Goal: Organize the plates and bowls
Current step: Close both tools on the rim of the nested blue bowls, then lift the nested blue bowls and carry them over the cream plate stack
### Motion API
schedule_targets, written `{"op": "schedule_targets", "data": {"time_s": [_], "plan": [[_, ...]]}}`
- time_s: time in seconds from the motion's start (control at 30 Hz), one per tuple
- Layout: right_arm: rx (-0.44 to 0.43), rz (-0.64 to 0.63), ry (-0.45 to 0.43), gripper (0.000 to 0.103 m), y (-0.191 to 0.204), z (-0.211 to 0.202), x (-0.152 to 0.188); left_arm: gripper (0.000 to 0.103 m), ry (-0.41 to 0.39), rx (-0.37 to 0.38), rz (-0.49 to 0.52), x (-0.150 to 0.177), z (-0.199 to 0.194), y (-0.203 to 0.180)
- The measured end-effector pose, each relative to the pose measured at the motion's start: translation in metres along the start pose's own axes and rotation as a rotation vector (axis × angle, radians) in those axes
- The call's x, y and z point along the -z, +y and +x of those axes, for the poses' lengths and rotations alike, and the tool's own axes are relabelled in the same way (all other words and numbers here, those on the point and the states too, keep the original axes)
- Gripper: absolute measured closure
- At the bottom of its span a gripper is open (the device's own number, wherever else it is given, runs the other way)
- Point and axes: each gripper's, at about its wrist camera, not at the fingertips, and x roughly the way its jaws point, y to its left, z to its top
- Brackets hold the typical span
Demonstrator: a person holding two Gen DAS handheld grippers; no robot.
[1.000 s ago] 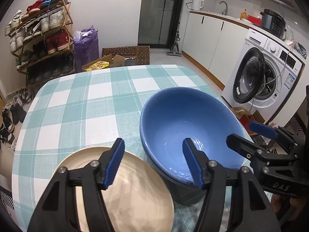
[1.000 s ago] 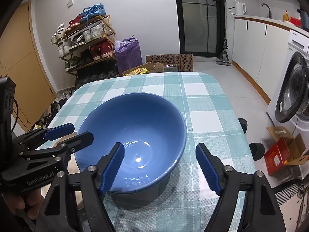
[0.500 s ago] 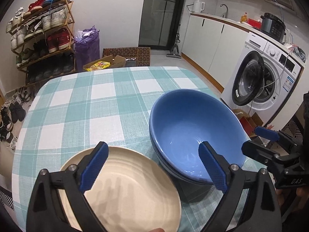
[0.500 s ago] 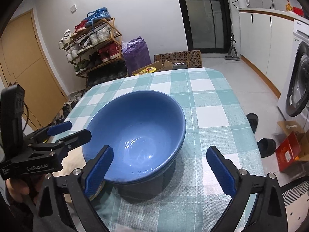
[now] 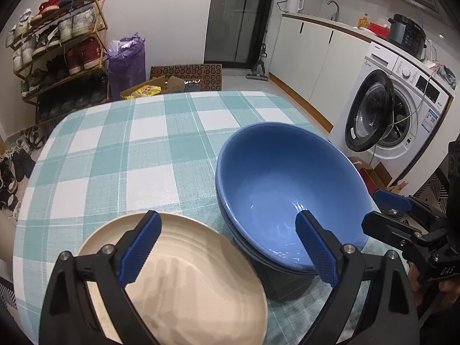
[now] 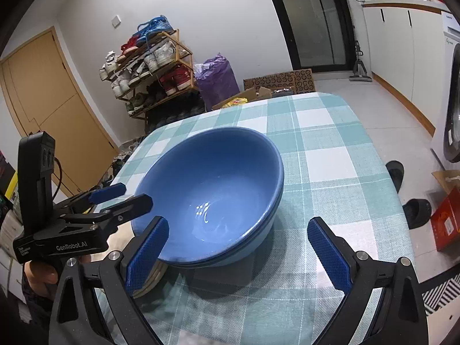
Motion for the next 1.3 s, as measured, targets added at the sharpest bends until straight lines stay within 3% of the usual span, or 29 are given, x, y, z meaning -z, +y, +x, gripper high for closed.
{"op": "schedule_targets", "data": {"time_s": [0.27, 0.47, 0.63, 0.7, 0.77, 0.97, 1.3], "plan": [[-0.020, 0.049, -0.004, 0.004, -0.005, 0.009, 0.001, 0.010, 0.007, 0.035, -0.006, 0.001, 0.005, -0.003], [-0.034, 0.072, 0.007, 0.018, -0.009, 0.015, 0.002, 0.012, 0.020, 0.044, -0.016, 0.002, 0.011, -0.007], [-0.047, 0.096, 0.019, 0.023, -0.010, 0.020, 0.003, 0.013, 0.024, 0.056, -0.019, 0.004, 0.013, -0.009], [-0.054, 0.104, 0.024, 0.024, -0.011, 0.022, 0.004, 0.028, 0.033, 0.066, -0.018, 0.004, 0.015, -0.009], [-0.056, 0.105, 0.029, 0.026, -0.011, 0.025, 0.004, 0.029, 0.043, 0.071, -0.023, 0.005, 0.017, -0.009], [-0.063, 0.103, 0.039, 0.032, -0.007, 0.031, 0.005, 0.045, 0.053, 0.102, -0.018, 0.008, 0.019, -0.013], [-0.039, 0.090, 0.043, 0.040, -0.003, 0.031, 0.006, 0.049, 0.053, 0.085, -0.005, 0.008, 0.018, -0.017]]}}
